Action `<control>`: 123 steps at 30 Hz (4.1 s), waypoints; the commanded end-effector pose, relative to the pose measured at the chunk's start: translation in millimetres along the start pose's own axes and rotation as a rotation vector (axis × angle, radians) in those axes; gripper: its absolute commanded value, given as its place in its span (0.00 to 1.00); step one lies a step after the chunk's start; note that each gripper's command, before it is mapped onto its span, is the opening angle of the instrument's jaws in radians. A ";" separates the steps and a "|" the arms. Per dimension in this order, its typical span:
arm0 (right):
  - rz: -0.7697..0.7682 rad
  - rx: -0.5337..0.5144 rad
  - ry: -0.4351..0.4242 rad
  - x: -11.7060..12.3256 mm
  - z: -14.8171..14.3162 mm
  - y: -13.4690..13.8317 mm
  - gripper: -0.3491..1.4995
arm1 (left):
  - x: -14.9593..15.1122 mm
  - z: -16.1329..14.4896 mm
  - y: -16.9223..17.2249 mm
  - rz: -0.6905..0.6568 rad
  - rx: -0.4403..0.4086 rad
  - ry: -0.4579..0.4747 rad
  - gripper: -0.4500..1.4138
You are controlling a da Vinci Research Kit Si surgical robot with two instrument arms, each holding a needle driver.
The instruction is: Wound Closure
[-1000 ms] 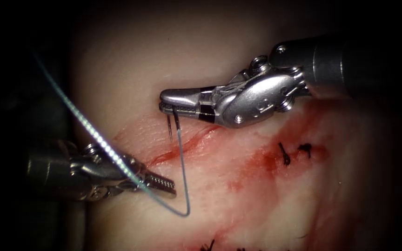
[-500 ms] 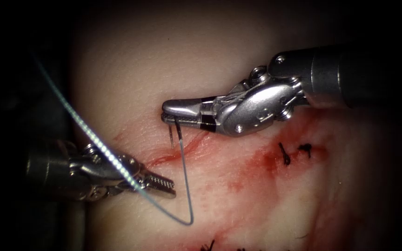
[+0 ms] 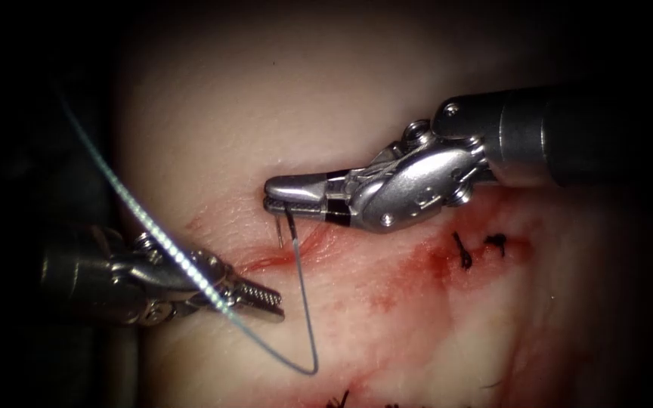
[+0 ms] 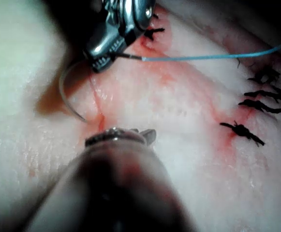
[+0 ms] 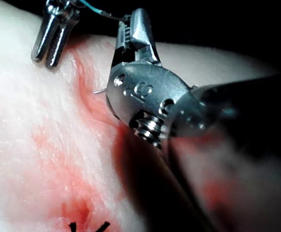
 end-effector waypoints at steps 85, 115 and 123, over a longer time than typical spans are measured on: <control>1.024 -0.036 -0.108 -2.4 2.2 5.6 0.00 | -2.6 3.8 -0.2 -0.107 0.013 -0.165 0.26; 1.564 0.043 -0.246 -4.2 1.1 1.9 0.00 | -0.7 1.4 0.3 -0.117 0.026 -0.129 0.40; 1.636 0.022 -0.247 -5.1 0.0 2.5 0.00 | 1.6 -0.8 1.7 0.067 0.016 -0.119 0.38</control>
